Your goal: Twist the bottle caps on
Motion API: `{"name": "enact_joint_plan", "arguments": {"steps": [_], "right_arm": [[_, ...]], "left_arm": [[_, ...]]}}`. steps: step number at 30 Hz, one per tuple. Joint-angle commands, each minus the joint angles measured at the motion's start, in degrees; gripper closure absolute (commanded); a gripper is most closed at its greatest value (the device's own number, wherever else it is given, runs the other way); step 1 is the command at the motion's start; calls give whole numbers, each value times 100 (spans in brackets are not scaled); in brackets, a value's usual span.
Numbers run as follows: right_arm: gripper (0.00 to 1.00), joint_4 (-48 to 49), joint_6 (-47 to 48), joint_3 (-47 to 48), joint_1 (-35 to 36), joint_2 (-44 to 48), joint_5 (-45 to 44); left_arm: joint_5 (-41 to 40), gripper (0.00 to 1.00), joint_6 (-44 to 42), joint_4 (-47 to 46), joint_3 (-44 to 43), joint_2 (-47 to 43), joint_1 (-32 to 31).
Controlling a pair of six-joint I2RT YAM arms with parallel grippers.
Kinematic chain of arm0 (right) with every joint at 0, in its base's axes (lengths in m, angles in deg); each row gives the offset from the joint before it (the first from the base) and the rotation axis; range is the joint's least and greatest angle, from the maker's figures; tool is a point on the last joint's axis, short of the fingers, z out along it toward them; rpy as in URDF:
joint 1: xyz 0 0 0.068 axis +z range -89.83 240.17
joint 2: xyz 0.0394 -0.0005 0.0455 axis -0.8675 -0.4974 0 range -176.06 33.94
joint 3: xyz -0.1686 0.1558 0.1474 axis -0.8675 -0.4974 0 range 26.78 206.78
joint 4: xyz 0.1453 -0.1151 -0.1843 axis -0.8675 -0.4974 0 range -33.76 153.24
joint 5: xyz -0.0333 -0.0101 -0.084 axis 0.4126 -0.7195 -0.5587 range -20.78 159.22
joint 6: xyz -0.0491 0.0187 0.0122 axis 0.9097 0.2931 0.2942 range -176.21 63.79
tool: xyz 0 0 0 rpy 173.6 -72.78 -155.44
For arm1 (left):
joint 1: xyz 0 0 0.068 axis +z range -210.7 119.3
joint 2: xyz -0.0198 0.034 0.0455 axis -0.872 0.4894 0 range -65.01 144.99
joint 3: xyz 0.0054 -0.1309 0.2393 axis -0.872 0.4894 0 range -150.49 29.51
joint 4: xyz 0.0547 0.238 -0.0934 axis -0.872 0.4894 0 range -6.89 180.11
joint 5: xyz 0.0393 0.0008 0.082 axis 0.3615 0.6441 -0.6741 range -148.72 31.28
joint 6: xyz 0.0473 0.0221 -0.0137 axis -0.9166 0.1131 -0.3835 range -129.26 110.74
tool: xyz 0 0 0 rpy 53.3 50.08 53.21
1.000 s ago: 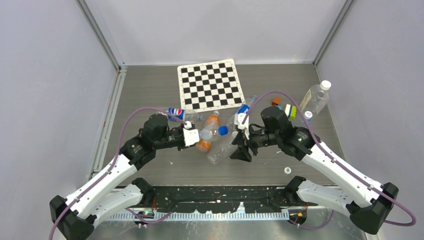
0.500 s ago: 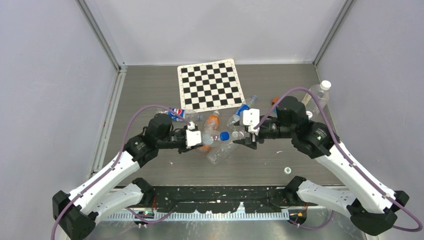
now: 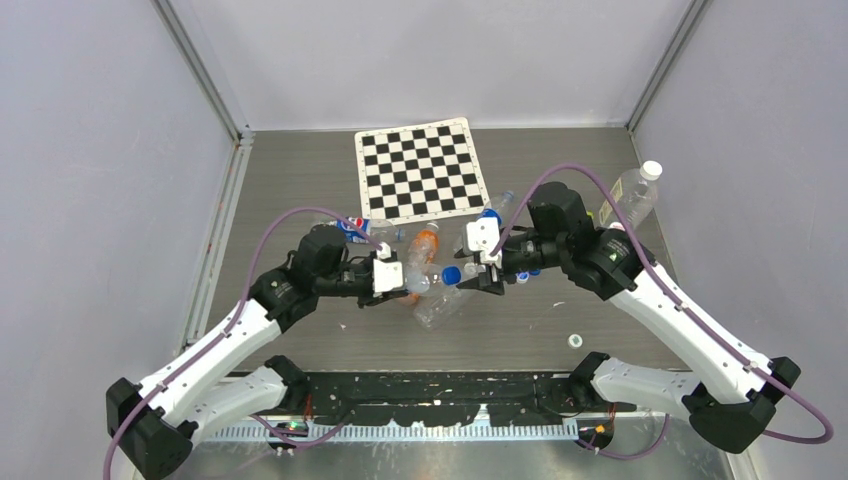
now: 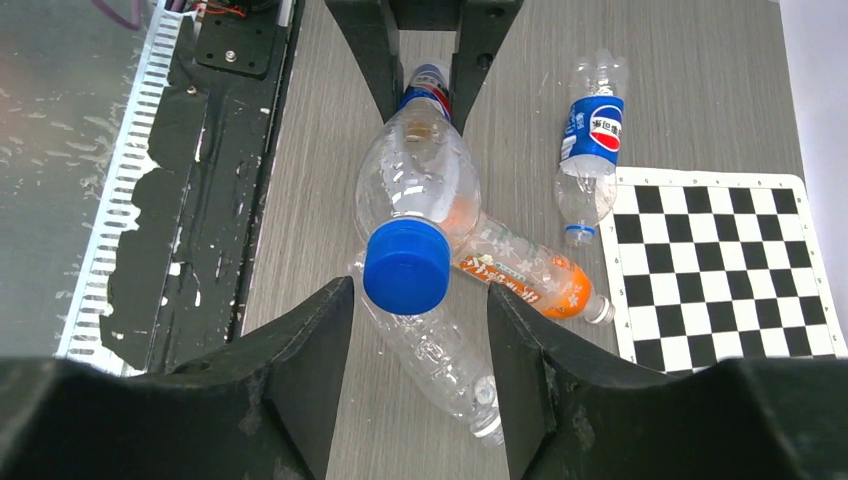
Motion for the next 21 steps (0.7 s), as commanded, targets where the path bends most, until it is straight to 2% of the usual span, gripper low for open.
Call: {"name": "enact_joint_plan", "arguments": {"steps": [1,17,19,21], "right_arm": [[44,66,97,244,26,-28,261],[52,-32,68,322,133,-235,379],[57,-14,26,319,139,-256,359],[69,41,-74,300,148,-265,341]], "left_arm": [[244,68,-12,-31,-238,15,13],[356,68,76,-29,-273,40,18],[356,68,82,-31,-273,33,17],[329,68,76,-51,-260,18,18]]}}
